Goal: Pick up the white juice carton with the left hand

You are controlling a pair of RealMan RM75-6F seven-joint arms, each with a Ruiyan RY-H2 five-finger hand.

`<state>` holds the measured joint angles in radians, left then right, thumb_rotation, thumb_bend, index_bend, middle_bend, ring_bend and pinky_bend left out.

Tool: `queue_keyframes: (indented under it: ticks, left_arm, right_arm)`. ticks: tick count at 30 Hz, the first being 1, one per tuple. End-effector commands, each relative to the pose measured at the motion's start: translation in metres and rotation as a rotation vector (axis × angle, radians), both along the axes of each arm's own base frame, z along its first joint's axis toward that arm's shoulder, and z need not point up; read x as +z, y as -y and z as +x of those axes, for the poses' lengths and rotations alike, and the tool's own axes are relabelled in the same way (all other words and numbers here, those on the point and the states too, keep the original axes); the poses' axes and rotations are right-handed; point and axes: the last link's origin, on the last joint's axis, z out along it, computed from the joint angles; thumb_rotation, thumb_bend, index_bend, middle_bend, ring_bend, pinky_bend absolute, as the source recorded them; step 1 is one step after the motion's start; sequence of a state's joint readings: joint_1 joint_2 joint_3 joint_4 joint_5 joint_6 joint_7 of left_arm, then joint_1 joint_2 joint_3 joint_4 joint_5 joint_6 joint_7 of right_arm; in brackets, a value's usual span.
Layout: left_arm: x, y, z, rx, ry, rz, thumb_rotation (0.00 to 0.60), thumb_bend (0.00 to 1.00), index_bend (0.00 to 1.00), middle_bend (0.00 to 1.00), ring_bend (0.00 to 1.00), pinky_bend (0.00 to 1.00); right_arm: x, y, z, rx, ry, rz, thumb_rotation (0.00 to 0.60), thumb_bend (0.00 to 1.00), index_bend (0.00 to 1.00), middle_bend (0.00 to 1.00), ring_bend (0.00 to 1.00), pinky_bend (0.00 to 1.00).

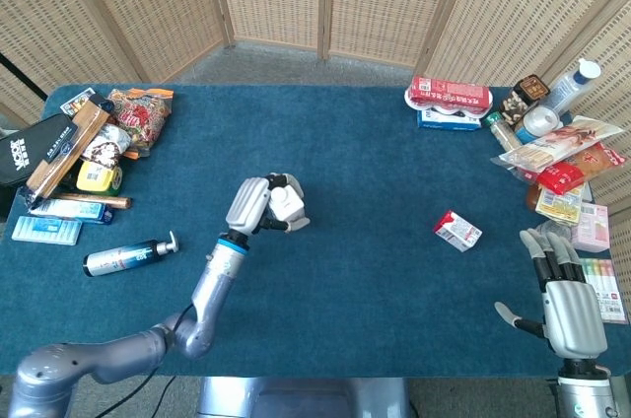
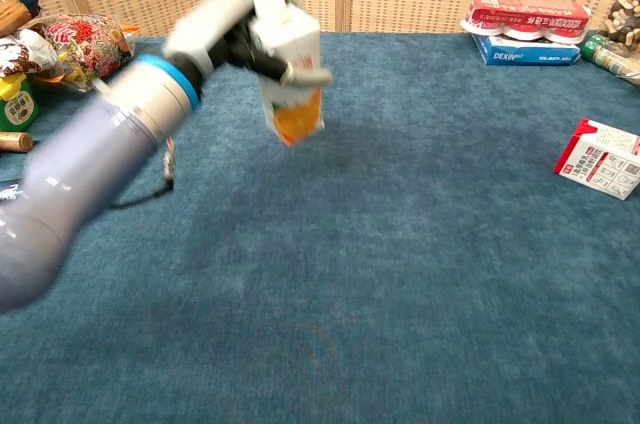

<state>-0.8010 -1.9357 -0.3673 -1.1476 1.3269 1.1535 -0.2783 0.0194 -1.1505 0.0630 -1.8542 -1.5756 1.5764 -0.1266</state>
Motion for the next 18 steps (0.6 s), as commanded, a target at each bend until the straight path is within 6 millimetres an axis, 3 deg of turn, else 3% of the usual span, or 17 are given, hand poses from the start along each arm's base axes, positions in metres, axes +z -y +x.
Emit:
queue_keyframes:
  ticks: [1,7,10,18]
  left_arm:
    - [0.065,-0.001,0.008,-0.032,-0.013,0.123,0.600,0.15,0.90,0.87,0.68,0.72]
    - [0.129,0.002,0.026,-0.052,-0.033,0.228,0.600,0.15,0.90,0.87,0.69,0.72]
    - [0.152,0.006,0.034,-0.059,-0.043,0.265,0.600,0.15,0.90,0.87,0.69,0.72]
    - [0.176,0.014,0.049,-0.065,-0.044,0.294,0.600,0.15,0.90,0.87,0.69,0.72]
  right_arm:
    - [0.000,-0.001,0.001,0.002,0.000,0.000,0.600,0.00,0.00,0.00,0.00,0.00]
    - [0.000,-0.002,0.004,0.010,0.004,0.001,0.600,0.00,0.00,0.00,0.00,0.00]
    - [-0.001,-0.002,0.005,0.015,0.005,0.002,0.600,0.00,0.00,0.00,0.00,0.00]
    - [0.001,-0.004,0.007,0.020,0.009,-0.001,0.600,0.00,0.00,0.00,0.00,0.00]
